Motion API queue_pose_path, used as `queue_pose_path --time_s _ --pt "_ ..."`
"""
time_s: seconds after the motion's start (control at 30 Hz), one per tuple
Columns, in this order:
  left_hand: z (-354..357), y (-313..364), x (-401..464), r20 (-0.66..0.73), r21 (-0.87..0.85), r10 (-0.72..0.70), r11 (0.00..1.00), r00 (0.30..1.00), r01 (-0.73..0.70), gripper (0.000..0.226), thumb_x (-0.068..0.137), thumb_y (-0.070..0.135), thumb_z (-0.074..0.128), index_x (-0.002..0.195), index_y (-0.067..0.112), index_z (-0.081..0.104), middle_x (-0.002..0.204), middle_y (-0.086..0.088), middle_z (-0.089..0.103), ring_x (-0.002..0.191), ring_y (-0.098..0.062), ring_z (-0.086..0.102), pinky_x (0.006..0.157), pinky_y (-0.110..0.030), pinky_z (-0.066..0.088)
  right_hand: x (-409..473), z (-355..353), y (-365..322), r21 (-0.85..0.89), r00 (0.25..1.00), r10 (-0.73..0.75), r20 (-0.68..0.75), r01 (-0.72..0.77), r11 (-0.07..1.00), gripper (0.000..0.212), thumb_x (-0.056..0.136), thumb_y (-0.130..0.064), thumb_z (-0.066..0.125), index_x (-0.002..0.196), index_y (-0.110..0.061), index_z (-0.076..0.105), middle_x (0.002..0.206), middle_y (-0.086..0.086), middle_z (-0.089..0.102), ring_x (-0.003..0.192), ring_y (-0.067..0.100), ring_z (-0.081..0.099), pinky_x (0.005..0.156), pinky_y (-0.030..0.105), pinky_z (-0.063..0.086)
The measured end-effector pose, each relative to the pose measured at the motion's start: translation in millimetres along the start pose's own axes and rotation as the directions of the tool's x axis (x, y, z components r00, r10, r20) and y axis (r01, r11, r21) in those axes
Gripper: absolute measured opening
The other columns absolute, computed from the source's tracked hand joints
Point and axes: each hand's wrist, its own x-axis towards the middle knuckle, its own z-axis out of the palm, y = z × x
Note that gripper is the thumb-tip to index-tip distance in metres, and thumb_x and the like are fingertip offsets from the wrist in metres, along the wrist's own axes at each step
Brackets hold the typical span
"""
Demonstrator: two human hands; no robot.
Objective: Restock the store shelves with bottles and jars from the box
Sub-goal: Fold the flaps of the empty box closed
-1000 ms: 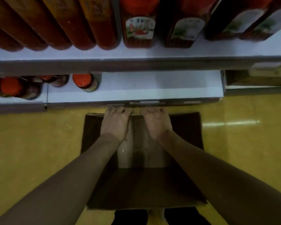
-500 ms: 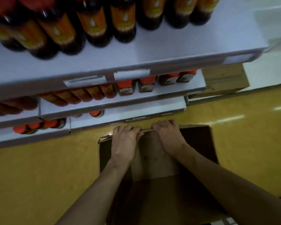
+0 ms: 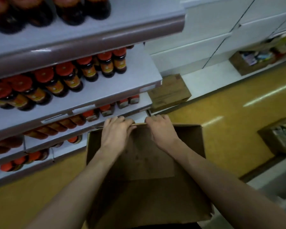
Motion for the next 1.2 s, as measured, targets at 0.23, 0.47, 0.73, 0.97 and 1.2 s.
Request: queue_pose_path --time_s 0.23,0.47,0.73,0.97,1.2 --pt "-13.1 151.6 42.4 -0.099 0.142 0.085 0.987 0.991 -0.070 0.033 0.106 0.043 0.043 0.125 0.034 0.069 0.121 0.004 0.068 0.115 -0.022 0.057 0.099 -0.040 0.040 -40.2 -57.8 139.0 0.052 0.997 0.022 -0.075 -0.019 0.998 0.034 0.094 -0.006 0.065 0.126 -0.017 0.062 0.126 0.005 0.067 0.122 0.024 0.060 0.113 0.041 0.038" --pt "-3.9 272.3 90.5 -0.206 0.119 0.166 0.982 0.964 -0.144 0.033 0.105 0.045 0.047 0.124 0.034 0.071 0.114 0.005 0.068 0.110 -0.023 0.058 0.092 -0.039 0.035 -65.7 -102.0 262.4 -0.013 0.978 0.090 -0.187 -0.094 0.995 0.030 0.097 -0.007 0.062 0.125 -0.018 0.061 0.128 0.006 0.067 0.123 0.027 0.059 0.112 0.041 0.038" --pt "4.7 384.7 183.3 -0.260 0.108 0.256 0.966 0.931 -0.235 0.031 0.106 0.043 0.047 0.124 0.034 0.072 0.113 0.003 0.069 0.109 -0.025 0.058 0.089 -0.039 0.033 -47.7 -134.2 393.6 -0.060 0.944 0.186 -0.271 -0.209 0.976 0.039 0.098 -0.006 0.059 0.134 -0.020 0.059 0.131 0.004 0.066 0.124 0.025 0.058 0.114 0.041 0.035" --pt "35.0 452.5 304.9 -0.240 0.073 0.266 0.964 0.934 -0.256 0.031 0.106 0.043 0.048 0.123 0.035 0.072 0.114 0.003 0.071 0.109 -0.026 0.059 0.090 -0.043 0.038 13.1 -139.3 513.9 -0.073 0.940 0.199 -0.276 -0.227 0.971 0.031 0.096 -0.008 0.063 0.125 -0.019 0.063 0.120 0.006 0.070 0.114 0.030 0.064 0.104 0.045 0.045" --pt "74.3 517.5 407.4 -0.220 0.062 0.256 0.967 0.941 -0.248 0.024 0.098 0.033 0.060 0.116 0.029 0.077 0.110 -0.001 0.074 0.101 -0.030 0.064 0.087 -0.043 0.039 68.8 -140.9 624.4 -0.046 0.928 0.280 -0.245 -0.299 0.953 0.041 0.079 -0.006 0.081 0.118 -0.015 0.073 0.113 0.008 0.076 0.107 0.032 0.072 0.096 0.049 0.057"
